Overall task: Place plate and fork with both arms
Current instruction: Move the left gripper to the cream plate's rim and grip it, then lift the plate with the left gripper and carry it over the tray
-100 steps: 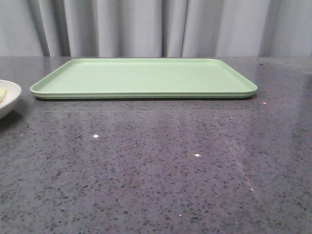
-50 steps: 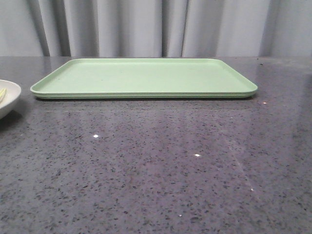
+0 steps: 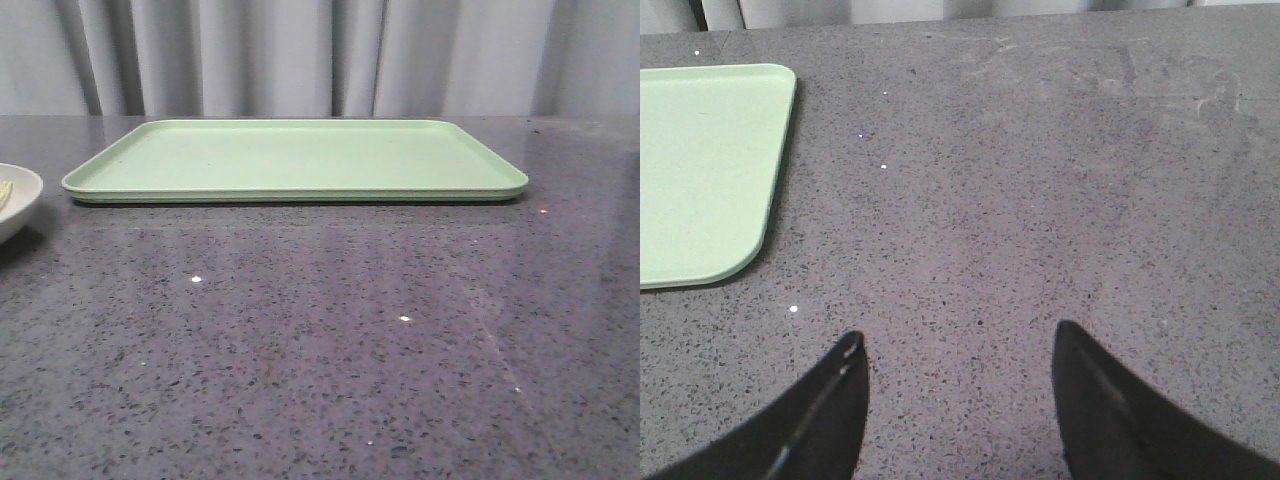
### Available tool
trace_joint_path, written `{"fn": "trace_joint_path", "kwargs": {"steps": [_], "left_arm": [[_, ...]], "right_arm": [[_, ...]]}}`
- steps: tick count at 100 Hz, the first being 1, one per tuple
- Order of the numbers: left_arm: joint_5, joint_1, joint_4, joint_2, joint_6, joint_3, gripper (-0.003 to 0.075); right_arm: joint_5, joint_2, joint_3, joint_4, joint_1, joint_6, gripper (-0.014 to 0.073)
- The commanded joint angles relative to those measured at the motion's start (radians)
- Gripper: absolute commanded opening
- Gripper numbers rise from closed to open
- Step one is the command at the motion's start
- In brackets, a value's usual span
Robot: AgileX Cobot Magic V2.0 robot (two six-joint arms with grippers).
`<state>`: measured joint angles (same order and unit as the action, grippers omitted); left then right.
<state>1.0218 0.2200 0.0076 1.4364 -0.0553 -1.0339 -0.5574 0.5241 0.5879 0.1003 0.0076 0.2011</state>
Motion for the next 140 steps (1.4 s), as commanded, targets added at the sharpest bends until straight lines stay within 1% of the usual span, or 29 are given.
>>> {"fn": "trace_joint_path", "kwargs": {"steps": [1, 13, 20, 27, 42, 43, 50, 56, 75, 89, 109, 124, 140], "left_arm": [[-0.028, 0.001, -0.008, -0.016, 0.0, -0.033, 0.0417], [-0.028, 0.001, -0.008, -0.008, 0.0, -0.033, 0.0413], [-0.03, 0.001, -0.008, -0.008, 0.0, -0.033, 0.0375], [-0.03, 0.001, -0.008, -0.008, 0.0, -0.033, 0.0305], [-0.03, 0.001, -0.008, -0.008, 0.0, -0.033, 0.0112], [-0.03, 0.001, -0.008, -0.008, 0.0, -0.033, 0.0112], [-0.03, 0.001, -0.008, -0.008, 0.0, -0.033, 0.0031], [-0.03, 0.001, -0.008, -0.008, 0.0, -0.033, -0.002], [-0.023, 0.001, -0.008, -0.01, 0.0, -0.033, -0.002], [-0.016, 0.001, -0.043, -0.024, -0.002, -0.033, -0.002], [-0.02, 0.001, -0.145, -0.103, -0.027, -0.033, -0.002], [0.015, 0.001, -0.198, -0.14, -0.029, -0.049, -0.002], [0.038, 0.001, -0.333, -0.144, -0.068, -0.109, -0.002]], "right_arm": [[0.073, 0.01, 0.038, 0.006, 0.0, -0.003, 0.0424], [0.073, 0.01, 0.038, 0.006, 0.0, -0.003, 0.0424], [0.073, 0.01, 0.038, 0.006, 0.0, -0.003, 0.0424], [0.073, 0.01, 0.038, 0.006, 0.0, -0.003, 0.0424], [0.072, 0.01, 0.038, 0.006, 0.0, -0.003, 0.0424], [0.072, 0.01, 0.038, 0.006, 0.0, -0.003, 0.0424], [0.072, 0.01, 0.038, 0.006, 0.0, -0.003, 0.0424], [0.071, 0.01, 0.038, 0.006, 0.0, -0.003, 0.0424], [0.062, 0.01, 0.038, 0.006, 0.0, -0.003, 0.0424], [0.062, 0.01, 0.038, 0.006, 0.0, -0.003, 0.0424], [0.063, 0.01, 0.038, 0.006, 0.0, -0.003, 0.0424], [0.063, 0.01, 0.038, 0.006, 0.0, -0.003, 0.0424], [0.063, 0.01, 0.038, 0.006, 0.0, -0.003, 0.0424]]}}
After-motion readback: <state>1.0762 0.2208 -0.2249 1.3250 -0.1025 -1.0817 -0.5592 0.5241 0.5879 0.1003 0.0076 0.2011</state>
